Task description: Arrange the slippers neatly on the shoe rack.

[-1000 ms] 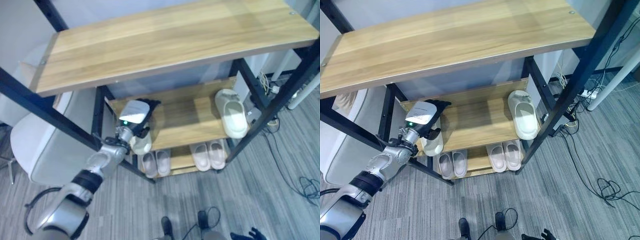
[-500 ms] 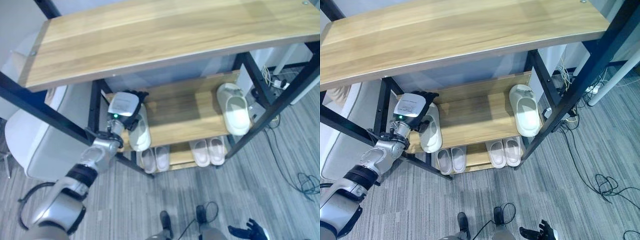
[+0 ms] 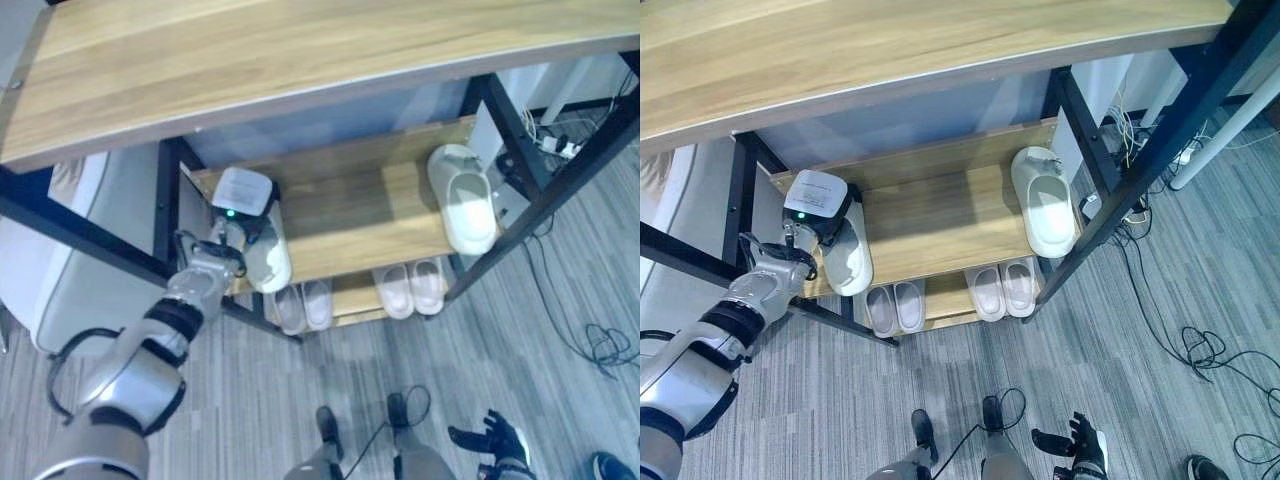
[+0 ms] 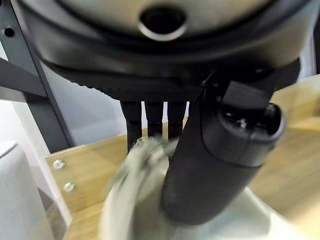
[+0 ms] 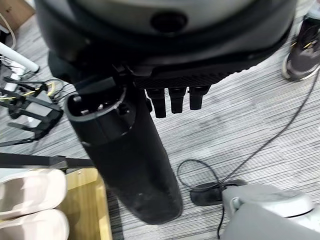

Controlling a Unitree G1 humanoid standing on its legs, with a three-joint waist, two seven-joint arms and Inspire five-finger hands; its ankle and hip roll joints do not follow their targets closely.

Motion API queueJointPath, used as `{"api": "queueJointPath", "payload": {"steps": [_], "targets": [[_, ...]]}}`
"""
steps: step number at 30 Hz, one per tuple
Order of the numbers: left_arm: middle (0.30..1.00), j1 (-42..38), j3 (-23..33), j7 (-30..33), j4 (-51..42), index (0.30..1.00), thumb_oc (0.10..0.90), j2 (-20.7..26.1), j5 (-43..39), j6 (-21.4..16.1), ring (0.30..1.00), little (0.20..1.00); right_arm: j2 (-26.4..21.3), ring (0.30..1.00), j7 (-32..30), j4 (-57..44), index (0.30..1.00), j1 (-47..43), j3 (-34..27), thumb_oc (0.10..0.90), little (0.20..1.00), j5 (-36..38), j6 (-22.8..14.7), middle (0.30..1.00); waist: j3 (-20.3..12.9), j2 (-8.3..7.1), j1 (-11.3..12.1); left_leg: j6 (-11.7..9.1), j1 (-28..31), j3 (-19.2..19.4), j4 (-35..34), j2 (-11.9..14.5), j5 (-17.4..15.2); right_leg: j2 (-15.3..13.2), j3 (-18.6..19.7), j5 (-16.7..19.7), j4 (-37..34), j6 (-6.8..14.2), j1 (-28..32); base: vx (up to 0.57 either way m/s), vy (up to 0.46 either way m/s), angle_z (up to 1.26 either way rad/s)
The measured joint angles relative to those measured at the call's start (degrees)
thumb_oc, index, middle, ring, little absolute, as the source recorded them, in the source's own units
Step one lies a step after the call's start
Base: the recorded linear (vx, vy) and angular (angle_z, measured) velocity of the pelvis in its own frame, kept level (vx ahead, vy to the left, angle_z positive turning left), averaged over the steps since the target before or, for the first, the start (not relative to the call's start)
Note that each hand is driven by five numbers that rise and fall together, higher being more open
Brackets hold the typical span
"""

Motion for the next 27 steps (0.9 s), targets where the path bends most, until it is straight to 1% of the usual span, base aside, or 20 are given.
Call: {"api": "queueJointPath", "payload": {"steps": [2, 4, 5, 8, 11, 12, 14, 16, 18, 21, 22, 24, 27], "targets": [[0.3, -0.1, 0.1, 0.5, -0.5, 0.3, 0.4, -0.6, 0.0, 1.1, 0.3, 0.3, 0.0, 0.9, -0.3, 0.0, 0.9, 0.0, 0.0, 0.8, 0.9, 0.0, 0.0, 0.9, 0.5, -0.44, -0.3, 0.0, 0.1, 0.3, 0.0, 0.0, 0.0, 0.0, 0.3, 0.1, 0.0, 0.0, 0.0, -0.01, 0.008, -0.06], [0.3, -0.2, 0.0, 1.4, -0.5, 0.3, 0.4, -0.7, 0.2, 1.1, 0.3, 0.3, 0.0, 0.9, -0.6, 0.0, 0.9, -0.1, 0.0, 0.8, 0.9, 0.0, 0.0, 0.9, 0.7, -0.68, -0.8, 0.0, 0.1, 0.4, 0.0, 0.0, 0.0, -0.1, 0.4, 0.1, 0.0, 0.1, 0.0, -0.03, 0.019, -0.02], [0.3, -0.6, 0.1, 1.7, -0.6, 0.3, 0.4, -2.0, 0.2, 2.0, 0.3, 0.3, -0.2, 0.9, -1.0, 0.5, 0.9, -0.4, 0.1, 0.8, 0.9, 0.0, 0.0, 0.9, 1.1, -0.48, -0.7, 0.0, 0.1, 0.5, 0.0, -0.1, 0.0, -0.1, 0.4, 0.1, 0.0, 0.1, -0.1, 0.0, 0.0, 0.0], [0.3, -0.9, 0.2, 3.1, -3.0, 0.3, 0.4, -2.6, 0.6, 2.1, 0.3, 0.3, -0.6, 0.9, -1.3, 0.6, 0.9, -1.7, 1.2, 0.8, 0.9, -0.1, -0.1, 0.9, 2.7, -0.08, -0.7, 0.0, 0.1, 1.0, 0.0, -0.1, 0.0, -0.2, 0.7, 0.4, 0.0, 0.3, -0.2, 0.0, 0.0, -0.04], [0.3, -1.1, 0.7, 3.7, -3.5, 0.3, 0.4, -5.0, 0.5, 2.4, 0.3, 0.3, -0.8, 0.9, -1.5, 0.6, 0.9, -1.9, 2.2, 0.8, 0.9, -0.1, 0.0, 0.9, 3.1, 0.39, -0.9, 0.1, 0.0, 1.1, 0.0, -0.2, 0.0, -0.2, 0.9, 0.5, 0.0, 0.3, -0.7, 0.0, -0.002, -0.02], [0.3, -1.9, 1.4, 4.5, -3.5, 0.3, 0.4, -7.2, 0.4, 2.4, 0.3, 0.3, -0.9, 0.9, -1.5, 0.6, 0.9, -2.1, 2.3, 0.8, 0.9, -0.1, 0.0, 0.9, 3.5, 0.58, -0.9, 0.1, -0.2, 1.2, 0.0, -0.2, 0.0, -0.2, 1.0, 0.3, 0.0, 0.5, -1.0, 0.0, -0.014, -0.04], [0.3, -3.0, 1.4, 4.7, -4.1, 0.3, 0.4, -8.9, 0.4, 2.0, 0.3, 0.3, -0.9, 0.9, -1.6, 0.2, 0.9, -2.3, 2.3, 0.8, 0.9, -0.1, -0.1, 0.9, 3.9, 0.64, -1.0, 0.1, -0.4, 1.4, 0.0, -0.2, 0.0, -0.2, 1.3, 0.3, 0.0, 0.6, -1.1, 0.0, -0.016, -0.08], [0.3, -3.2, 1.7, 4.8, -5.7, 0.3, 0.4, -10.9, 0.4, 2.1, 0.3, 0.3, -0.9, 0.9, -1.6, 0.0, 0.9, -2.3, 2.3, 0.8, 0.9, -0.1, -0.1, 0.9, 4.0, 0.7, -1.1, 0.1, -0.8, 1.8, 0.0, -0.2, 0.0, -0.2, 1.7, 0.6, 0.0, 0.3, -1.7, 0.01, -0.02, -0.12], [0.3, -3.9, 1.2, 4.7, -7.1, 0.3, 0.4, -11.8, 0.5, 1.2, 0.3, 0.3, -0.9, 0.9, -1.6, 0.0, 0.9, -2.8, 2.4, 0.8, 0.9, -0.1, 0.0, 0.9, 4.3, 0.63, -1.4, 0.1, -1.1, 2.1, 0.0, -0.2, 0.0, -0.2, 2.1, 0.9, 0.0, 0.3, -2.1, 0.01, -0.013, -0.09], [0.3, -5.0, 0.5, 4.6, -6.9, 0.3, 0.4, -13.9, 0.5, 1.1, 0.3, 0.3, -1.0, 0.9, -2.2, -0.1, 0.9, -3.4, 2.4, 0.8, 0.9, -0.1, 0.0, 0.9, 4.4, 0.56, -1.8, 0.1, -1.1, 2.5, 0.0, -0.2, 0.0, -0.2, 2.3, 0.9, 0.0, 0.3, -2.2, 0.02, -0.023, -0.04], [0.3, -5.8, -1.4, 4.4, -6.9, 0.3, 0.4, -14.3, 0.7, 0.9, 0.3, 0.3, -1.0, 0.9, -2.2, -0.1, 0.9, -4.1, 2.5, 0.8, 0.9, -0.1, 0.0, 0.9, 4.4, 0.5, -2.3, 0.1, -1.1, 2.6, 0.0, -0.1, 0.0, -0.1, 2.4, 0.9, 0.0, 0.3, -2.3, 0.01, -0.009, -0.05], [0.3, -7.8, -3.1, 4.3, -5.2, 0.3, 0.4, -15.2, 1.2, 1.0, 0.3, 0.3, -1.1, 0.9, -2.2, -0.1, 0.9, -4.8, 2.7, 0.8, 0.9, -0.1, -0.1, 0.9, 4.4, 0.49, -2.3, 0.1, -1.2, 2.8, 0.0, -0.2, 0.0, -0.1, 2.8, 0.9, 0.0, 0.3, -2.4, 0.01, -0.017, -0.08], [0.3, -9.3, -3.5, 3.9, -3.7, 0.3, 0.4, -17.1, 2.4, 1.1, 0.3, 0.3, -1.3, 0.9, -2.7, -0.1, 0.9, -5.7, 4.1, 0.8, 0.9, -0.1, -0.1, 0.9, 4.5, 0.44, -2.6, 0.1, -1.2, 3.0, 0.0, -0.1, 0.0, 0.0, 3.3, 1.1, 0.0, 0.5, -2.9, 0.02, -0.039, -0.08]]}}
